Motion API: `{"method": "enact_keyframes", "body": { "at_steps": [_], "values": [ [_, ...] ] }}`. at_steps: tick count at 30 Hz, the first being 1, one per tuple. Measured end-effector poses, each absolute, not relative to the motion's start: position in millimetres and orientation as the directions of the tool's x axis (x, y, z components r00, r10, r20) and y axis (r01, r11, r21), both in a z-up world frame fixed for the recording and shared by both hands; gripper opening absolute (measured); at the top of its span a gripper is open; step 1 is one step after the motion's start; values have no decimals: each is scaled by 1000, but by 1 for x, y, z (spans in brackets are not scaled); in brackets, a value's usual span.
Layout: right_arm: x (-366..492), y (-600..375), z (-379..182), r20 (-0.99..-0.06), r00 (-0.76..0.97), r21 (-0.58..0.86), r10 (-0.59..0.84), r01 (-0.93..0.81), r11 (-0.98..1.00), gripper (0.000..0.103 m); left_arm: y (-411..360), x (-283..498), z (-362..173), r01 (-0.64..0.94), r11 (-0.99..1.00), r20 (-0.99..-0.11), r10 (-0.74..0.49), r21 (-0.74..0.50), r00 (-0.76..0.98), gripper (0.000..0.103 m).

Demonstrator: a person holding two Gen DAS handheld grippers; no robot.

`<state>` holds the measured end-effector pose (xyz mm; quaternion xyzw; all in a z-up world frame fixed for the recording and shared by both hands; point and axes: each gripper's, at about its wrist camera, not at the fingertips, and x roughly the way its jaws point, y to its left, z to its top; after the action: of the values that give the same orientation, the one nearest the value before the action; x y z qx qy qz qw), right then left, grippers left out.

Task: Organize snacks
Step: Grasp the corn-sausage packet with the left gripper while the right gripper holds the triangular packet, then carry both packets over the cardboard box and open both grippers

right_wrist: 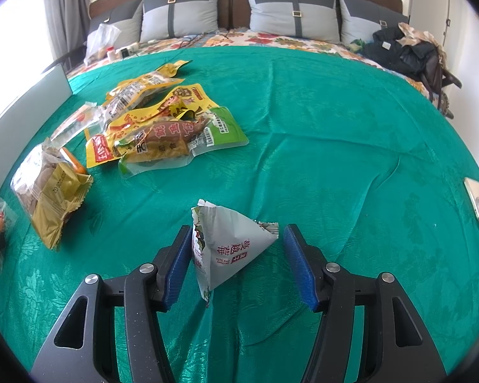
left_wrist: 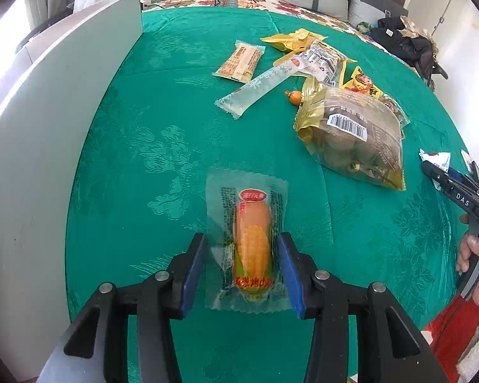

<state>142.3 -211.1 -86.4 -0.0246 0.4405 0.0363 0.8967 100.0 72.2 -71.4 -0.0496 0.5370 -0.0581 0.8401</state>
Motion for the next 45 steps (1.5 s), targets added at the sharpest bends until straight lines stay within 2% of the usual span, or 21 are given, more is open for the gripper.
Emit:
{"method": "enact_keyframes", "body": {
  "at_steps": [2, 4, 5, 6, 7, 8, 10, 12, 15, 18, 19, 21, 28, 34, 37, 42, 44, 45],
  "values": [
    [142, -211, -86, -792, 609, -11, 44, -87, 996, 62, 70, 99, -72, 61, 988, -897, -152, -139, 414, 52],
    [142, -211, -86, -793, 608, -10, 49, -92, 996, 65, 63, 100, -74, 91, 991, -903, -128, -99, 410, 64],
    [143, -210, -87, -794, 605, -7, 55, -100, 995, 67, 57, 99, -75, 119, 991, -903, -111, -67, 415, 65],
    [144, -208, -88, -797, 600, -1, 69, -116, 993, 74, 50, 98, -77, 151, 988, -904, -79, -16, 421, 68],
    [144, -205, -88, -801, 593, 4, 86, -137, 991, 83, 45, 96, -76, 179, 984, -894, -78, 2, 442, 58],
    [146, -202, -89, -808, 581, 3, 98, -163, 987, 87, 44, 97, -75, 192, 981, -891, -108, -24, 440, 48],
    [148, -201, -88, -835, 539, -8, 107, -207, 978, 87, 42, 98, -74, 186, 982, -894, -109, -29, 435, 38],
    [150, -207, -84, -860, 489, 42, 143, -212, 976, 87, 42, 96, -73, 179, 982, -886, -134, -59, 444, 29],
    [154, -215, -80, -883, 432, 112, 184, -187, 976, 86, 47, 92, -72, 141, 985, -874, -155, -100, 461, 28],
    [159, -212, -79, -885, 434, 102, 165, -165, 981, 84, 55, 88, -71, 108, 982, -865, -185, -152, 467, 27],
    [159, -211, -79, -883, 441, 98, 160, -161, 982, 78, 59, 86, -70, 98, 980, -862, -198, -172, 468, 27],
    [160, -209, -78, -879, 462, 55, 114, -139, 989, 50, 66, 79, -64, 85, 975, -849, -221, -206, 479, 27],
    [148, -207, -42, -825, 537, 140, 176, -109, 984, 50, 95, 54, -11, 58, 944, -765, -300, -326, 570, 27],
    [138, -106, 14, -780, 505, 213, 371, -342, 915, 50, 155, 39, 38, -45, 915, -694, -272, -401, 666, 27],
    [132, -34, 42, -743, 446, 282, 500, -468, 838, 50, 200, 35, 55, -122, 913, -693, -203, -390, 692, 27],
    [126, 89, 73, -683, 328, 366, 653, -619, 695, 50, 275, 39, 58, -266, 926, -745, -23, -268, 667, 28],
    [124, 129, 81, -666, 305, 376, 681, -651, 659, 51, 300, 42, 51, -330, 921, -777, 50, -208, 628, 34],
    [124, 147, 83, -664, 302, 372, 683, -660, 653, 55, 310, 43, 44, -367, 914, -791, 91, -176, 605, 37]
  ]
}}
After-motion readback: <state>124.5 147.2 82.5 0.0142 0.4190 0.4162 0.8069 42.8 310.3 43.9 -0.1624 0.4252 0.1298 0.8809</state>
